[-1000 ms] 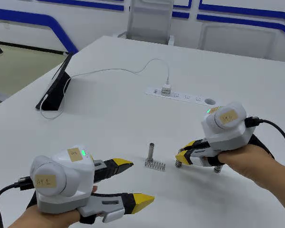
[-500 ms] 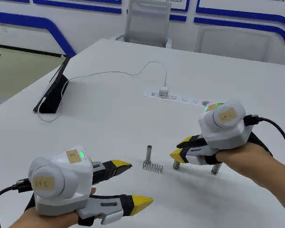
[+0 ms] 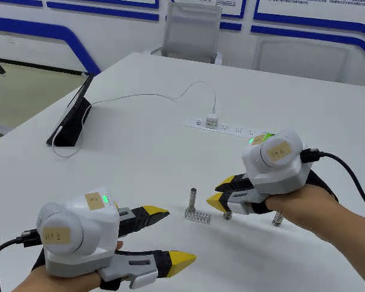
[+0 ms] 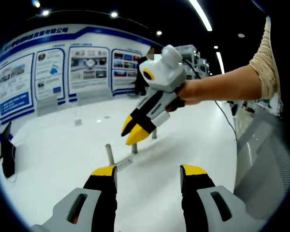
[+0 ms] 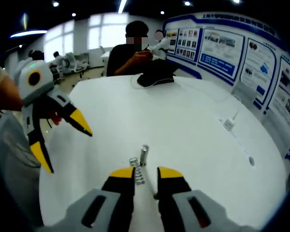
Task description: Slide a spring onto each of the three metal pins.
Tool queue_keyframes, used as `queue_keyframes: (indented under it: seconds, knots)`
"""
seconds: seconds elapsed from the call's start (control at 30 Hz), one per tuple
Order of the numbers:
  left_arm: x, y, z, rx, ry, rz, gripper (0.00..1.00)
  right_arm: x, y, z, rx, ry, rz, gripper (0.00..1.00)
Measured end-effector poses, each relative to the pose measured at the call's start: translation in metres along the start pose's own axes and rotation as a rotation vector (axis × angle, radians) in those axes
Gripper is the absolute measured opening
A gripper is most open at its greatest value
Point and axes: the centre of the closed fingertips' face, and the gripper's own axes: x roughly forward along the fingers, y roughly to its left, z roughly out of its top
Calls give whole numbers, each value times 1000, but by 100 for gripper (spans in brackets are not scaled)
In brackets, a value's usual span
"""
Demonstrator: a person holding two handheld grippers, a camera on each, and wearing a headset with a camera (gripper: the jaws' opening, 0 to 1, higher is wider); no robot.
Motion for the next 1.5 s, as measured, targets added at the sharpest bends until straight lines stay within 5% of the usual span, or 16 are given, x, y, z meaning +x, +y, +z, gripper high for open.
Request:
queue_keyframes:
  seconds: [0.83,1.5]
  knots:
    - [-4,5,-3,-12,0,10,53,35,20,-29,-16,111,47,17]
    - [-5,6,-3,-13,1,14,53,35,27,-42,-6,146,61,12]
